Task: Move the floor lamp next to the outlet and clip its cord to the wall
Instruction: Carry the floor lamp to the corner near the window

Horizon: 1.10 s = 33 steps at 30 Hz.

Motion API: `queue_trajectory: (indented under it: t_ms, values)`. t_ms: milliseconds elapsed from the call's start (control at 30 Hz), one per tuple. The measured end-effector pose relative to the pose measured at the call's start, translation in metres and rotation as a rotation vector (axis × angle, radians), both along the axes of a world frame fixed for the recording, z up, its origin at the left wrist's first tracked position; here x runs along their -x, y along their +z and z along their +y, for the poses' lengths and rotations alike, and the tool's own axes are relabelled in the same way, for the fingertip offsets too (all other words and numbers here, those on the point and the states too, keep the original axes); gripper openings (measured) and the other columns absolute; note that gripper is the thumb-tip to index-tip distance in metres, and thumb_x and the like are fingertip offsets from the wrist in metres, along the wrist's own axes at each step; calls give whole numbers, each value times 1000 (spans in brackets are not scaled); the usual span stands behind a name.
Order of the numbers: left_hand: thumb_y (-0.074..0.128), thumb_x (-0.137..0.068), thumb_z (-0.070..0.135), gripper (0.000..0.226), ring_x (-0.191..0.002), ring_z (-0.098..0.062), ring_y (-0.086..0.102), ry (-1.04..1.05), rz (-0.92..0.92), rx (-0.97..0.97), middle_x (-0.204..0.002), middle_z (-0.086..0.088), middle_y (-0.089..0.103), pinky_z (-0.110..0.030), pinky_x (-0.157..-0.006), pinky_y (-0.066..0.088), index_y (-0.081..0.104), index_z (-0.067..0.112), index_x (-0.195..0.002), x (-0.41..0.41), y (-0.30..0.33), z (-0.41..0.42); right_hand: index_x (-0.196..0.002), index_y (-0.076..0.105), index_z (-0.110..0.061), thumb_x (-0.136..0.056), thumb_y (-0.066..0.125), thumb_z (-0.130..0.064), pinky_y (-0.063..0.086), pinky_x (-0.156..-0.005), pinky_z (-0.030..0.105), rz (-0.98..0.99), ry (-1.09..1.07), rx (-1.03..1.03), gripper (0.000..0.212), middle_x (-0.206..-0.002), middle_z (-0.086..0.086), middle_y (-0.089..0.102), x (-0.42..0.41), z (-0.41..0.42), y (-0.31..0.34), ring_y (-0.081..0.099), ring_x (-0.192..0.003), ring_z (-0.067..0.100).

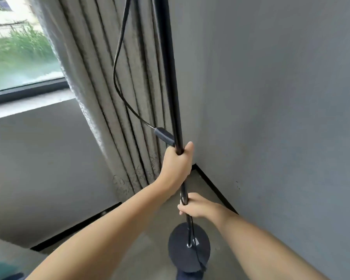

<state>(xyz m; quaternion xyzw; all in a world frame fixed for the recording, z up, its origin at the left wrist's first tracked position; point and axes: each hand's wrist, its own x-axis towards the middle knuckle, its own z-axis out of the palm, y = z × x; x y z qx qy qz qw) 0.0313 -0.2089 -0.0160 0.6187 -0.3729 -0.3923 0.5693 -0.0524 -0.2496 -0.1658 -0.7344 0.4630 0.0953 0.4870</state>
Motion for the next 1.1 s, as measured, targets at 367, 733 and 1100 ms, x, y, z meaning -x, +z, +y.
queue_trajectory:
  t_ms: [367,733,1100]
  values:
    - [49,-75,32,45,-36,-10,17,-144,68,-127,-38,12,20,-31,-49,15,24,28,-38,-44,-75,-211,-60,39,-20,-90,49,-28,26,-45,24,13,-201,-6,32,-56,-3,38,-36,-186,-58,36,-47,10]
    - [50,-91,20,53,-37,-11,24,-262,50,-70,-38,7,24,-31,-46,25,25,21,-45,-55,-192,-381,-74,52,-19,-93,50,-29,40,-58,28,16,-438,-45,21,-66,2,51,-57,-345,-183,47,-56,16]
    - [48,-92,17,64,-31,-7,25,-401,10,8,-32,13,24,-22,-42,27,25,27,-33,-39,-287,-441,-60,41,-21,-92,51,-26,39,-54,27,-36,-481,38,34,-60,-2,45,-47,-404,-290,49,-58,18]
